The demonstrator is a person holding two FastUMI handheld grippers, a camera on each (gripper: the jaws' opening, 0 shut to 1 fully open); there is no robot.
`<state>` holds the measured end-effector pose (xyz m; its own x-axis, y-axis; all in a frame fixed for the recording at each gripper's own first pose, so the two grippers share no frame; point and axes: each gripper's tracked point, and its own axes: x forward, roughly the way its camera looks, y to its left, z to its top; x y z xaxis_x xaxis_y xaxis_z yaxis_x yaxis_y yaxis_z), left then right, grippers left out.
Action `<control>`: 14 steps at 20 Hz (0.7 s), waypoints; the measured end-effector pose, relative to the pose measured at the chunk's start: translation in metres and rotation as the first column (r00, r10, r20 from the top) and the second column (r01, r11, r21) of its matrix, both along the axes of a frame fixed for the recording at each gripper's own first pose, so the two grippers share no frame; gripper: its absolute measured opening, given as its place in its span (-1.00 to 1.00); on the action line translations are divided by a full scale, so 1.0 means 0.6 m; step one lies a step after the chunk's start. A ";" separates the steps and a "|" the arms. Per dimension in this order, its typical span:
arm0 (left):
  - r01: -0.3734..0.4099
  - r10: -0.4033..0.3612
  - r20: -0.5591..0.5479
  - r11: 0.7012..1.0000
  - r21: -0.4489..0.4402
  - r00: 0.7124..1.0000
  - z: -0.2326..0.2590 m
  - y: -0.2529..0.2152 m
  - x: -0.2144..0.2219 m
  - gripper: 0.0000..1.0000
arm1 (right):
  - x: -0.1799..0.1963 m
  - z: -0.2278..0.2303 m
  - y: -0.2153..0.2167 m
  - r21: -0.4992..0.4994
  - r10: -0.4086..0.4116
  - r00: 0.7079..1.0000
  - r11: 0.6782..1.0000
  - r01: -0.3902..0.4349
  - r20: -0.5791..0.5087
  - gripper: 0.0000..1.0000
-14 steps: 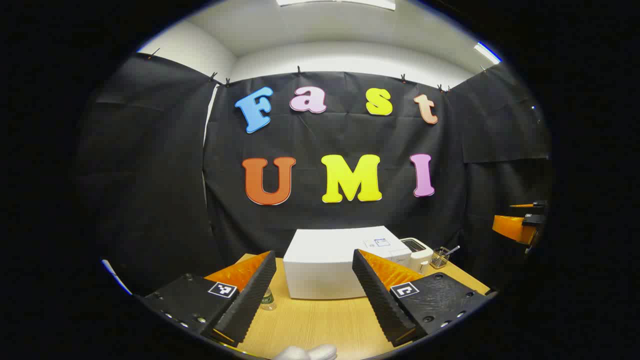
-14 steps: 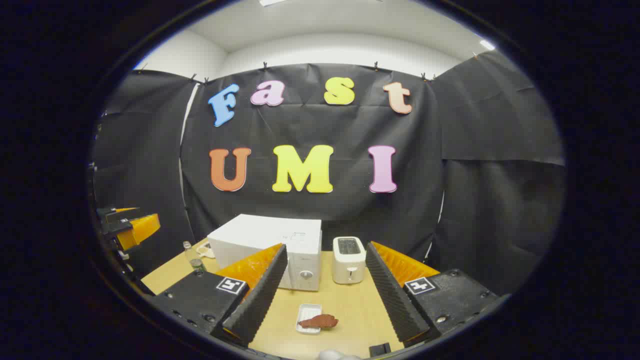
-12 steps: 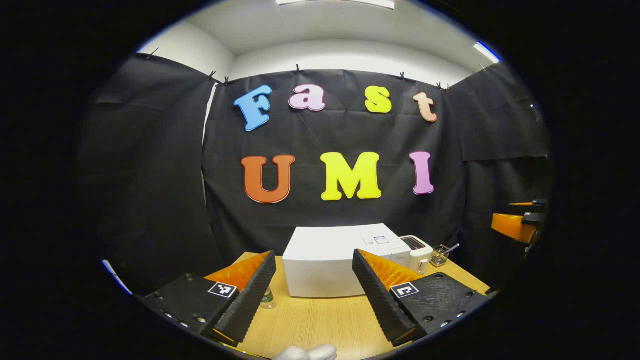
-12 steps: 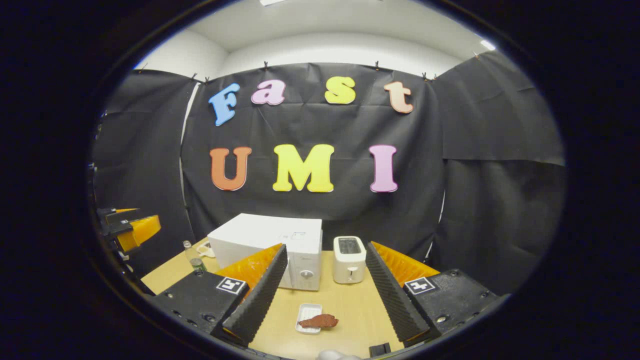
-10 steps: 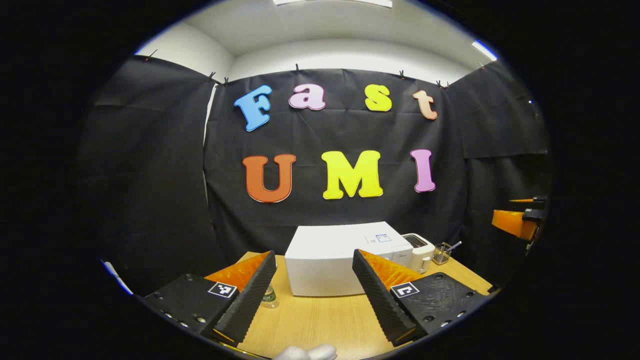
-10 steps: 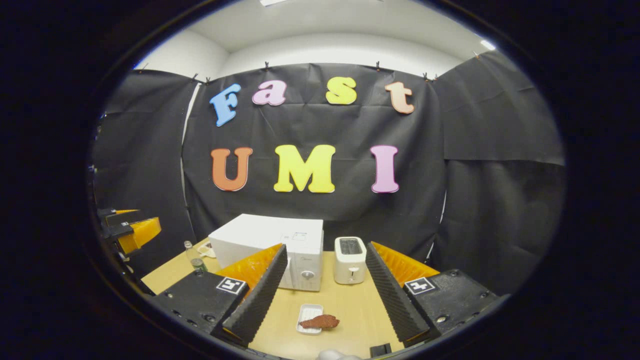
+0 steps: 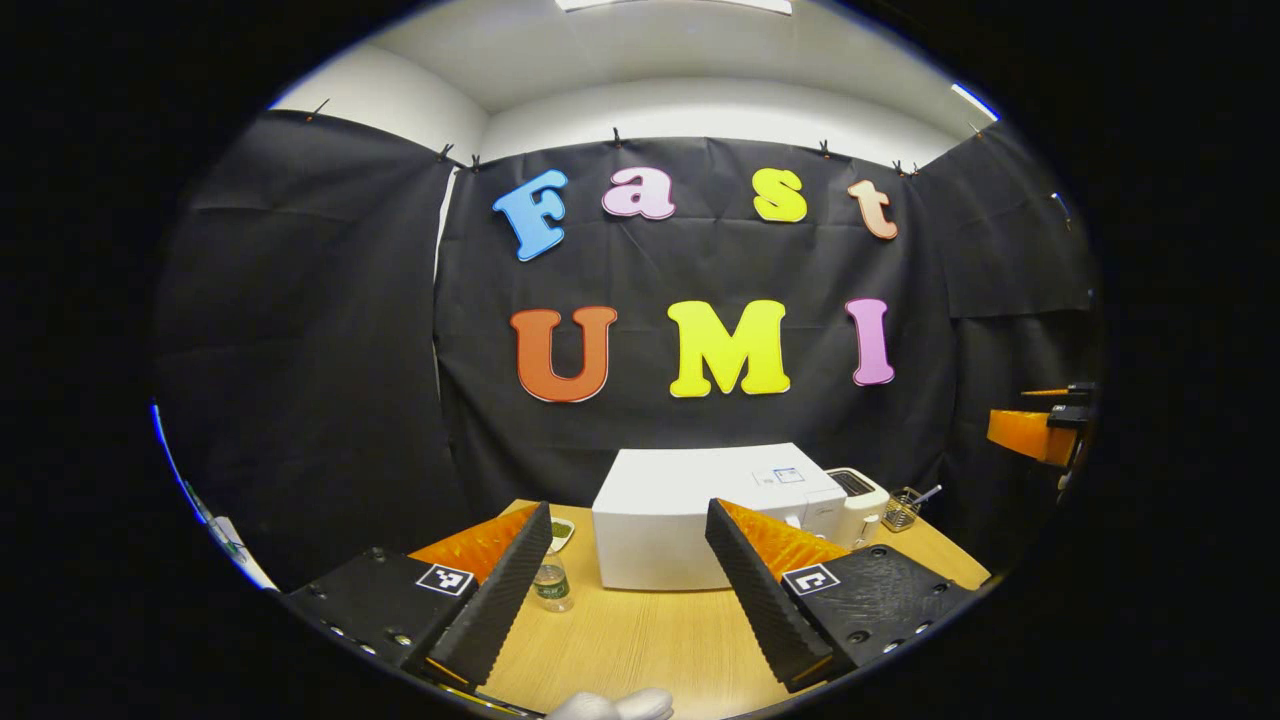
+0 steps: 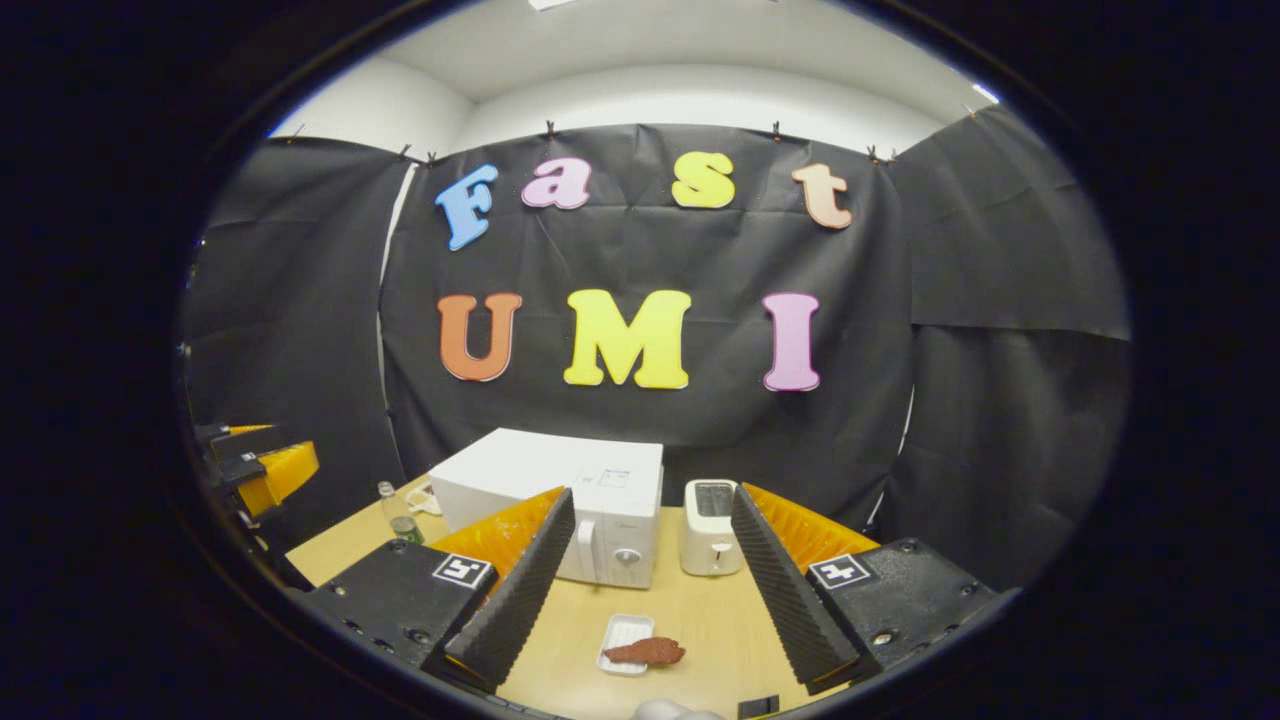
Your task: Open the microwave oven with the left hand, put the food in, and close the microwave oven.
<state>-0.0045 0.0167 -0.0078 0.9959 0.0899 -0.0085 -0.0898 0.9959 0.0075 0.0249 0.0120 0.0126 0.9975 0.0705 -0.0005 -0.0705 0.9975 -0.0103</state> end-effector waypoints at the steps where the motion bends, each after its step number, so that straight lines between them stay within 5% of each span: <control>1: 0.001 -0.001 0.003 1.000 -0.001 1.000 -0.004 -0.004 0.007 0.93 | 0.003 0.000 -0.001 0.011 0.006 1.000 1.000 -0.006 -0.002 1.00; 4: 0.025 -0.025 0.003 0.999 -0.020 1.000 -0.030 -0.038 0.043 0.89 | 0.002 0.008 -0.023 0.025 -0.001 1.000 1.000 0.001 -0.008 1.00; 5: 0.043 -0.043 0.007 0.999 -0.025 0.999 -0.039 -0.058 0.060 0.65 | -0.003 0.012 -0.035 0.024 -0.012 1.000 1.000 0.012 -0.012 1.00; 6: 0.061 -0.061 0.007 0.998 -0.025 0.998 -0.053 -0.078 0.078 0.86 | -0.005 0.015 -0.050 0.020 -0.024 1.000 1.000 0.025 -0.014 1.00; 7: 0.082 -0.082 0.003 0.997 -0.016 0.997 -0.067 -0.102 0.098 0.63 | -0.006 0.019 -0.067 0.012 -0.044 0.999 0.999 0.045 -0.017 1.00; 8: 0.103 -0.103 0.004 0.995 -0.002 0.995 -0.084 -0.128 0.120 0.87 | -0.010 0.025 -0.088 0.003 -0.070 0.997 0.998 0.070 -0.017 1.00; 9: 0.127 -0.127 -0.004 0.992 0.005 0.992 -0.107 -0.158 0.141 0.87 | -0.013 0.031 -0.108 -0.005 -0.097 0.995 0.995 0.097 -0.015 0.86; 11: 0.185 -0.185 -0.019 0.983 0.011 0.983 -0.158 -0.223 0.184 0.87 | -0.022 0.038 -0.146 -0.011 -0.145 0.989 0.989 0.145 -0.013 1.00; 12: 0.210 -0.209 -0.036 0.978 0.013 0.977 -0.184 -0.252 0.204 0.66 | -0.026 0.037 -0.162 -0.016 -0.165 0.986 0.986 0.165 -0.019 0.86; 14: 0.246 -0.243 -0.077 0.969 0.028 0.967 -0.240 -0.298 0.246 0.93 | -0.035 0.029 -0.194 -0.038 -0.211 0.977 0.977 0.210 -0.034 0.87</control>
